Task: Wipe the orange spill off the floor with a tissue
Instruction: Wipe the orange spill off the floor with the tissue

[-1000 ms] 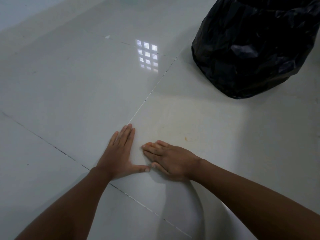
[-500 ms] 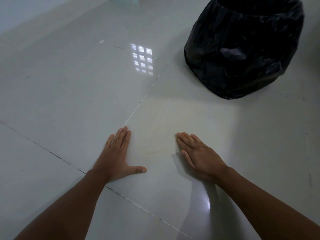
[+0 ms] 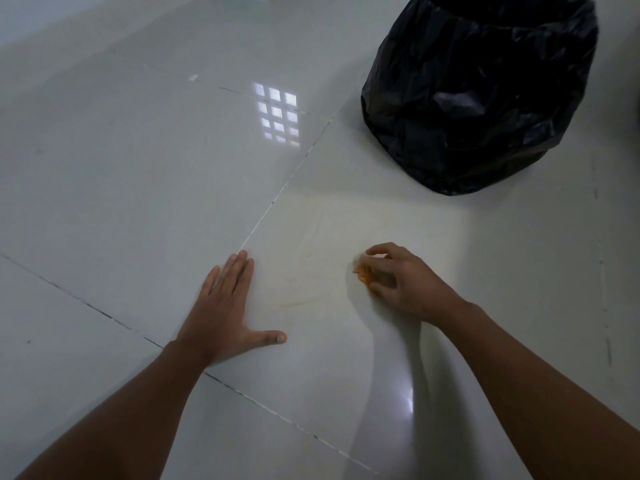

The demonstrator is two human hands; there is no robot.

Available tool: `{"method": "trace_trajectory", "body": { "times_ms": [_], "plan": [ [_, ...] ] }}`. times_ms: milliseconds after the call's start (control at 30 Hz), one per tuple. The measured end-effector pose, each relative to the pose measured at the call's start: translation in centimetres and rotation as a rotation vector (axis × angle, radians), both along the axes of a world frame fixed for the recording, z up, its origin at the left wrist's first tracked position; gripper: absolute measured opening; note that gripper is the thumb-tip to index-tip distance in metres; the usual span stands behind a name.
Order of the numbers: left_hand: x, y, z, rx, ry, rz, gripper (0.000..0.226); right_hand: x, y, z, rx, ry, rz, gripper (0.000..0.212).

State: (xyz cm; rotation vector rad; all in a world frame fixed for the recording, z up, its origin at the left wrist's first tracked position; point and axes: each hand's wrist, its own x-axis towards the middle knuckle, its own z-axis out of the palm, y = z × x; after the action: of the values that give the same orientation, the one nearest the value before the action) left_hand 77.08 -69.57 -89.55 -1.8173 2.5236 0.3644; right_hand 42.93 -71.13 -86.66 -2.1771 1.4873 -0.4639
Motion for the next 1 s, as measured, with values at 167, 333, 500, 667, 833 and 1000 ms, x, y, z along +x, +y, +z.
{"method": "trace_trajectory", "body": {
  "times_ms": [167, 333, 500, 667, 833, 1000],
  "plan": [
    [0.1, 0.0, -0.1, -0.018, 0.010, -0.004, 0.146, 1.1, -0.7, 0.0, 0.016, -0.055, -0.073, 0.021],
    [0.2, 0.0, -0.2, -0.012, 0.021, -0.003, 0.145, -0.1, -0.6, -0.3, -0.036, -0.093, -0.365, 0.015],
    [0.2, -0.1, -0.4, -0.016, 0.006, 0.001, 0.145, 0.8, -0.8, 0.0, 0.037, -0.069, -0.351, 0.017],
    [0.3, -0.1, -0.3, -0.007, -0.009, -0.003, 0.145, 6.5, -0.2, -0.2, 0.023, -0.111, -0.101, 0.019],
    [0.3, 0.0, -0.2, -0.009, 0.003, -0.010, 0.145, 10.3, -0.7, 0.0, 0.041, -0.180, -0.030, 0.015],
    [0.4, 0.1, -0.5, -0.009, 0.013, -0.018, 0.145, 13.1, -0.6, 0.7, 0.106, -0.057, 0.249, 0.018]
  ]
}}
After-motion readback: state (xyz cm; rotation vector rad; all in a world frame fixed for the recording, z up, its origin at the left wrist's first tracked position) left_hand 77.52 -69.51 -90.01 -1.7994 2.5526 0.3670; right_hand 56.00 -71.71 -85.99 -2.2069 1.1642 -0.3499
